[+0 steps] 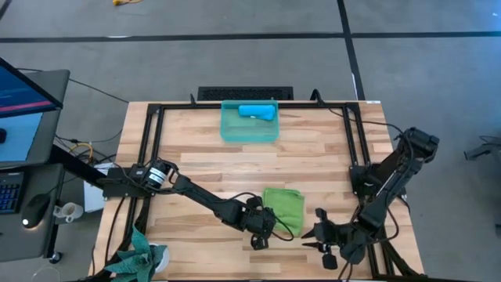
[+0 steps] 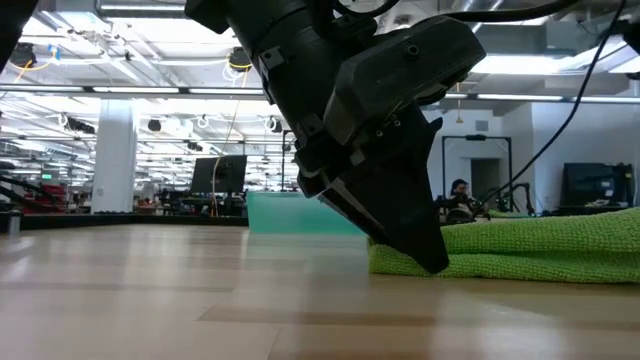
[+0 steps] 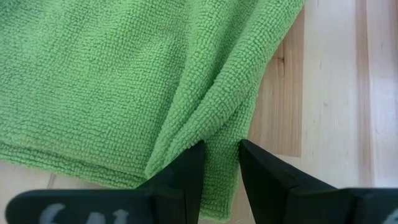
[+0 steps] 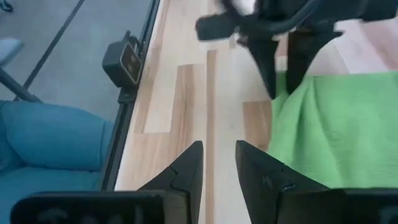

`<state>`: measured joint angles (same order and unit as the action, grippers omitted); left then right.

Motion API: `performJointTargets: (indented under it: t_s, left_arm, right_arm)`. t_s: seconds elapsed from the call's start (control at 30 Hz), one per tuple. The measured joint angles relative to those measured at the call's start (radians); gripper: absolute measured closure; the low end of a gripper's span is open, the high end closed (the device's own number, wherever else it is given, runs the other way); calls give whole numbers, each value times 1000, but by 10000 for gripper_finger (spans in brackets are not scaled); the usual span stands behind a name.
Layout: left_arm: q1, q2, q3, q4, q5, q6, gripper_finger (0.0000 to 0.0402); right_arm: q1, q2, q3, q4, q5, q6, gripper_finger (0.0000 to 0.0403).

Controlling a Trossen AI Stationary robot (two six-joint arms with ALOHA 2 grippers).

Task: Roll microfiber towels into tight, uniform cylinder then place into a basket
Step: Roll the green microfiber cloth

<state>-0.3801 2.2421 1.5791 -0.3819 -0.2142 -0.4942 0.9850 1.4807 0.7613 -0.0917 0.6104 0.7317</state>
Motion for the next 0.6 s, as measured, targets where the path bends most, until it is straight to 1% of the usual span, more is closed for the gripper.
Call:
performJointTargets:
  t_s: [0.1, 0.27, 0.4, 0.6]
  left_arm:
    - [0, 0, 0, 0, 0, 0, 304]
    - [0, 0, 0, 0, 0, 0, 304]
    - [0, 0, 0, 0, -1, 0, 304]
    - [0, 0, 0, 0, -1, 0, 304]
  right_arm:
    - [1, 67, 0, 27, -3, -22, 284]
    - [-41, 161, 0, 65, -5, -115, 284]
    - [-81, 181, 0, 106, -41, -154, 284]
    - [-113, 182, 0, 138, -140, -156, 284]
